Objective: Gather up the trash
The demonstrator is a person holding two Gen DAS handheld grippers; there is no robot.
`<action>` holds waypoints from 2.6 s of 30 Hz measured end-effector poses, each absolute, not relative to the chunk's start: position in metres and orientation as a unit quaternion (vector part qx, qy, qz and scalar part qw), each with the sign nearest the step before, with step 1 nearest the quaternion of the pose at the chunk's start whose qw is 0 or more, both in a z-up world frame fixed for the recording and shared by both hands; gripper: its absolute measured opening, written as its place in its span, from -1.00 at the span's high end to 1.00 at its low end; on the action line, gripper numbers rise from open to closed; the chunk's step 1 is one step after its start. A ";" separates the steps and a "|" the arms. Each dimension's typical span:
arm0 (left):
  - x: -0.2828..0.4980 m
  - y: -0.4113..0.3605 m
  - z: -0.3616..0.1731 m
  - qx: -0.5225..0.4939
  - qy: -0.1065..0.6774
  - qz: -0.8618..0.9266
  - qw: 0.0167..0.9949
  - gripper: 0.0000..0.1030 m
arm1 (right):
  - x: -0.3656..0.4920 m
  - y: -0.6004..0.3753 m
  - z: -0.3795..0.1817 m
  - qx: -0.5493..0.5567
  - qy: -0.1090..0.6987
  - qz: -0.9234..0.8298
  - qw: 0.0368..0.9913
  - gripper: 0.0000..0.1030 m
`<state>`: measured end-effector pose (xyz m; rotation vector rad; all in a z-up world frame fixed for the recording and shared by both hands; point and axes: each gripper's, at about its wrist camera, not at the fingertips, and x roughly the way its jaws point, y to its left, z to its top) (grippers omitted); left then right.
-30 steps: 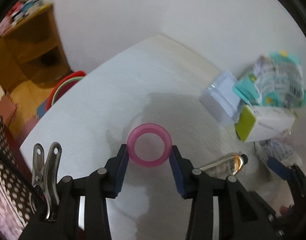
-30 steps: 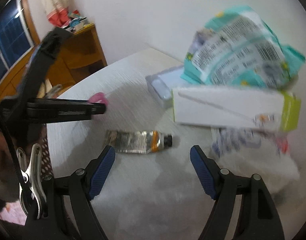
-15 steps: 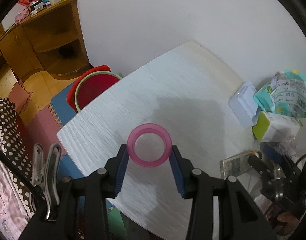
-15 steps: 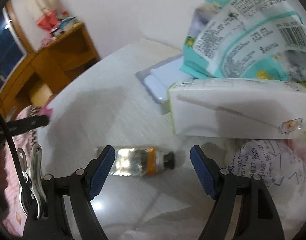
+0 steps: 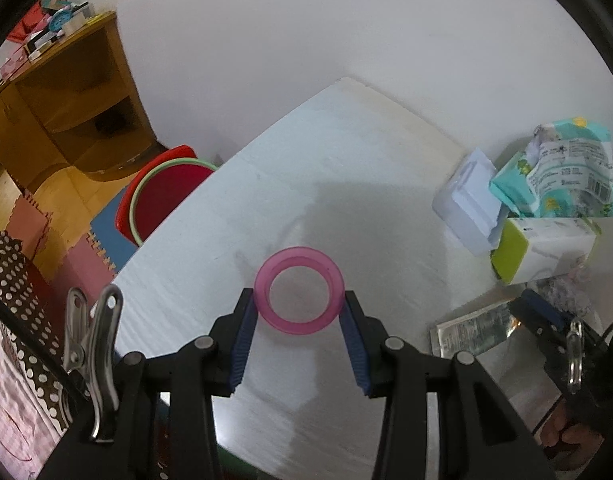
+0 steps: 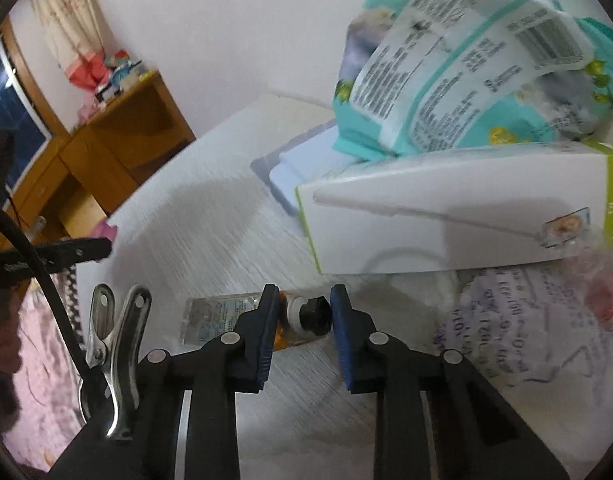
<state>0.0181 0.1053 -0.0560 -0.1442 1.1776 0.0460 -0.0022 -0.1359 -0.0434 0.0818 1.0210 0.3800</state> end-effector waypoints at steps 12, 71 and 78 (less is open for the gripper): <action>0.022 0.105 -0.049 -0.069 0.551 0.007 0.832 0.15 | -0.012 -0.145 0.013 0.054 0.448 0.205 0.868 0.50; 0.105 0.329 -0.016 -0.108 0.555 0.109 0.817 0.15 | 0.122 0.100 0.029 0.044 0.459 0.287 0.839 0.49; 0.119 0.353 -0.034 -0.124 0.557 0.108 0.814 0.15 | 0.145 0.146 0.035 0.005 0.449 0.296 0.843 0.49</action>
